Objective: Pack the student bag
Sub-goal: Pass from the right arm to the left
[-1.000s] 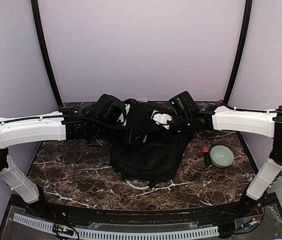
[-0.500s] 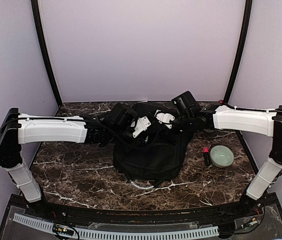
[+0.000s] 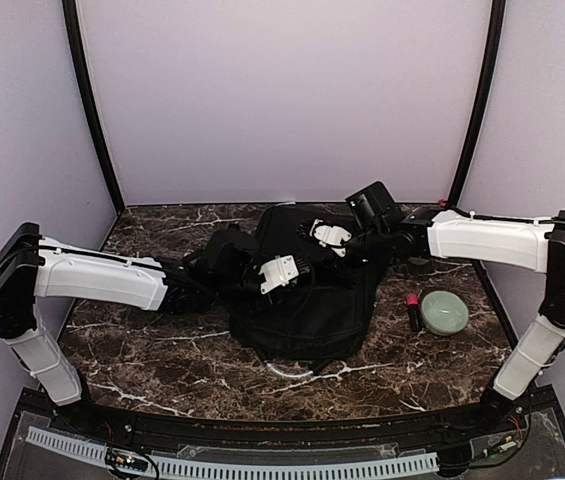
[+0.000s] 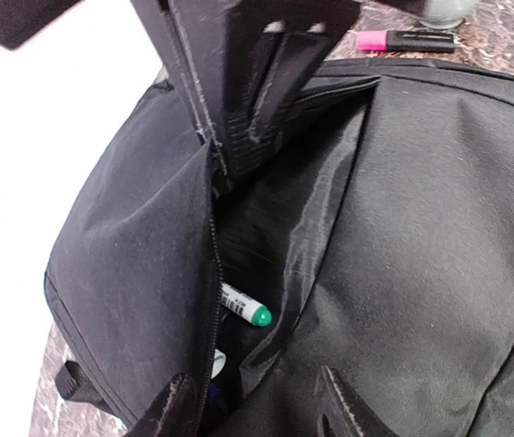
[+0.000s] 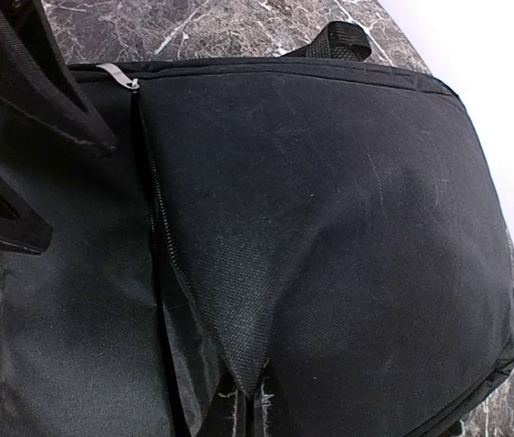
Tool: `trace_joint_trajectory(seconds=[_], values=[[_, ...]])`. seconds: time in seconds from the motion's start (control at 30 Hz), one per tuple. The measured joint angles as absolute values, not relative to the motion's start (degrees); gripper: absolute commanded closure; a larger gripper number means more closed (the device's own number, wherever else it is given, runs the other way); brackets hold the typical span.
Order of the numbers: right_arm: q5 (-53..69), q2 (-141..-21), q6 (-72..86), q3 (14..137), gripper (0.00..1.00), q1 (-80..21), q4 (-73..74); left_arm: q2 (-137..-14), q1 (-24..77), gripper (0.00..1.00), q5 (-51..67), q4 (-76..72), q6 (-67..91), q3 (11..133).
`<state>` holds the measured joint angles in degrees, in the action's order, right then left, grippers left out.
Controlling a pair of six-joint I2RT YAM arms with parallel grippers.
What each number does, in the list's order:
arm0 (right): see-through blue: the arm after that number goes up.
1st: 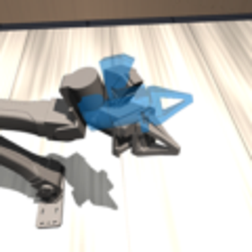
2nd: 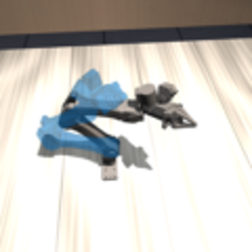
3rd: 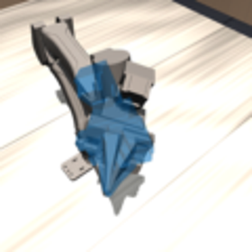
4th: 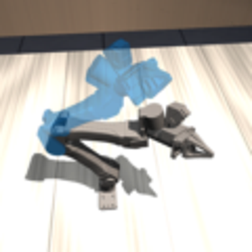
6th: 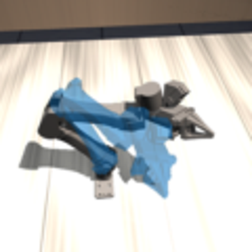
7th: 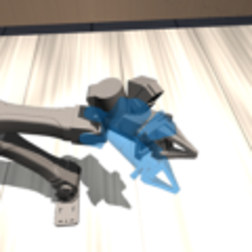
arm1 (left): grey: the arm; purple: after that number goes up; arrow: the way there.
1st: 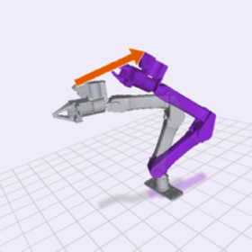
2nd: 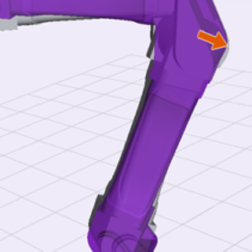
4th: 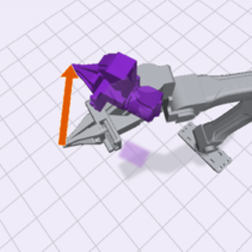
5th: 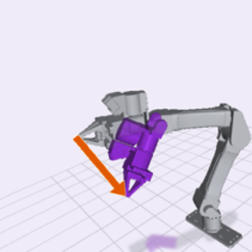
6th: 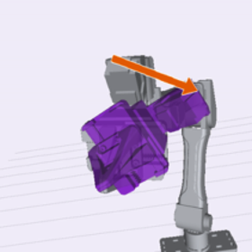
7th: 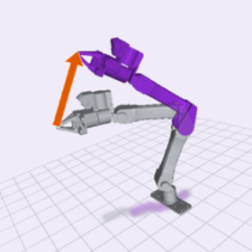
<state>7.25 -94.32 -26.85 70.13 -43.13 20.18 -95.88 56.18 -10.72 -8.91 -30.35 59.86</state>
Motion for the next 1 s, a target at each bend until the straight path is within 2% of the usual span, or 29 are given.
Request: trace_joint_trajectory(seconds=[0.53,0.6,0.73,0.77,0.87,0.93,1.0], values=[[13.93,-95.24,-25.34,70.13,1.0,-40.69,20.1,-101.25,56.1,0.55,-14.85,-23.83,-40.75,58.46],[15.35,-95.24,-24.97,70.13,1.0,-40.03,20.01,-102.83,56.1,0.59,-16.23,-25.43,-41.78,58.7],[18.65,-95.24,-24.69,70.13,1.0,-38.79,19.94,-106.76,56.12,0.75,-20.23,-28.73,-44.12,60.12],[20.03,-95.29,-24.51,70.13,0.98,-38.13,19.97,-108.03,56.16,0.8,-21.15,-28.51,-44.27,61.73],[23.53,-95.64,-24.12,70.7,0.74,-36.25,21.1,-109.4,56.16,0.93,-22.79,-26.37,-43.31,65.3],[26.11,-95.94,-24.03,72.64,0.64,-35.2,24.27,-109.36,56.14,1.0,-23.55,-24.93,-42.04,66.41],[27.77,-95.83,-24.73,74.76,0.55,-34.17,27.59,-109.25,56.14,1.0,-23.81,-23.88,-40.29,66.57]])
